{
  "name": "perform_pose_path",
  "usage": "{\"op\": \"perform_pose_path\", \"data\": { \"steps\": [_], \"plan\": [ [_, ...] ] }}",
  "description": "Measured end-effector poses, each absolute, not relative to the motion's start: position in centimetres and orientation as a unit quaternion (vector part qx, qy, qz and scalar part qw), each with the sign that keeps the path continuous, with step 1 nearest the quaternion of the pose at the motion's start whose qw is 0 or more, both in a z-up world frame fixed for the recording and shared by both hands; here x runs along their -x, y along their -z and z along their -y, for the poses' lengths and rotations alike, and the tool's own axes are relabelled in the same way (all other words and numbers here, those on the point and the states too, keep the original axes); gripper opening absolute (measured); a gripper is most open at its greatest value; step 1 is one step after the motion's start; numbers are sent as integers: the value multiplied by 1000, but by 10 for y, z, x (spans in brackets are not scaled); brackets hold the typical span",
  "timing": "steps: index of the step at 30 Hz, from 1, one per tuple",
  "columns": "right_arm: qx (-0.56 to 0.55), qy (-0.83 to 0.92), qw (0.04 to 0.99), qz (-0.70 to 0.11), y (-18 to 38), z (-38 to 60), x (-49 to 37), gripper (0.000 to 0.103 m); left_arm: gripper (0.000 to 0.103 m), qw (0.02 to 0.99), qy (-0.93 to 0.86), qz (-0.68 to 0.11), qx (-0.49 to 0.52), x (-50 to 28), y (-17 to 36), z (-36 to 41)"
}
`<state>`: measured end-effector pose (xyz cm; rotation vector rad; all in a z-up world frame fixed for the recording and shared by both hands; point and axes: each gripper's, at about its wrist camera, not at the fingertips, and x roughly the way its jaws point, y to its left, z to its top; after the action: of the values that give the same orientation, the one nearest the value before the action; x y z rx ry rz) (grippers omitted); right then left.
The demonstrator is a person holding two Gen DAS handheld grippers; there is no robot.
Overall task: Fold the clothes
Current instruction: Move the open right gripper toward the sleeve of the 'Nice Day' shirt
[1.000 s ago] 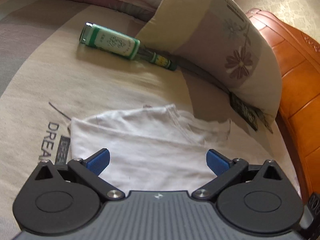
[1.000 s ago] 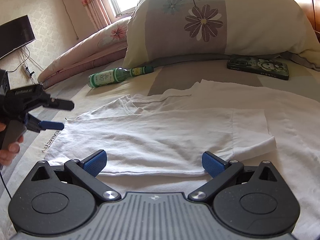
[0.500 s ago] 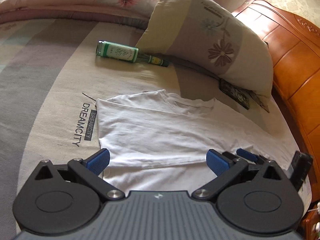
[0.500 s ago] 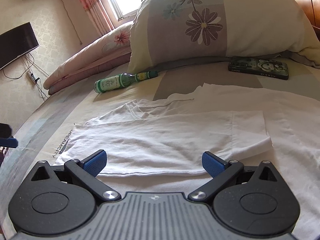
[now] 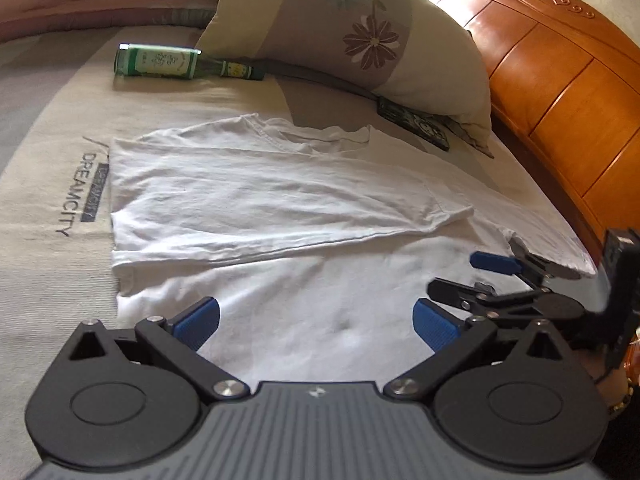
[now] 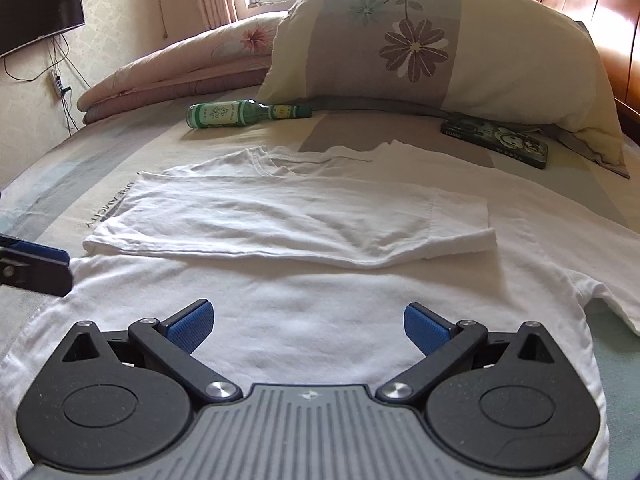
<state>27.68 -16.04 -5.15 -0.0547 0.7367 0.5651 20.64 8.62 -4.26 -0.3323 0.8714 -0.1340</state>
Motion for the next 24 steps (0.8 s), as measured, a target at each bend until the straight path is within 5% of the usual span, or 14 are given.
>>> {"op": "perform_pose_path", "data": {
  "steps": [4, 9, 17, 24],
  "plan": [
    [4, -246, 895, -373, 59, 173, -286, 103, 101, 888, 1, -415, 195, -210, 70, -125],
    [3, -235, 898, -372, 62, 168, -291, 103, 102, 902, 14, -365, 228, -200, 41, -138],
    [88, -226, 907, -345, 71, 141, -278, 103, 102, 900, 103, -381, 185, -218, 84, -100],
    [90, -220, 913, -333, 50, 134, -267, 103, 102, 923, 127, -343, 123, -206, 69, -97]
  ]
}}
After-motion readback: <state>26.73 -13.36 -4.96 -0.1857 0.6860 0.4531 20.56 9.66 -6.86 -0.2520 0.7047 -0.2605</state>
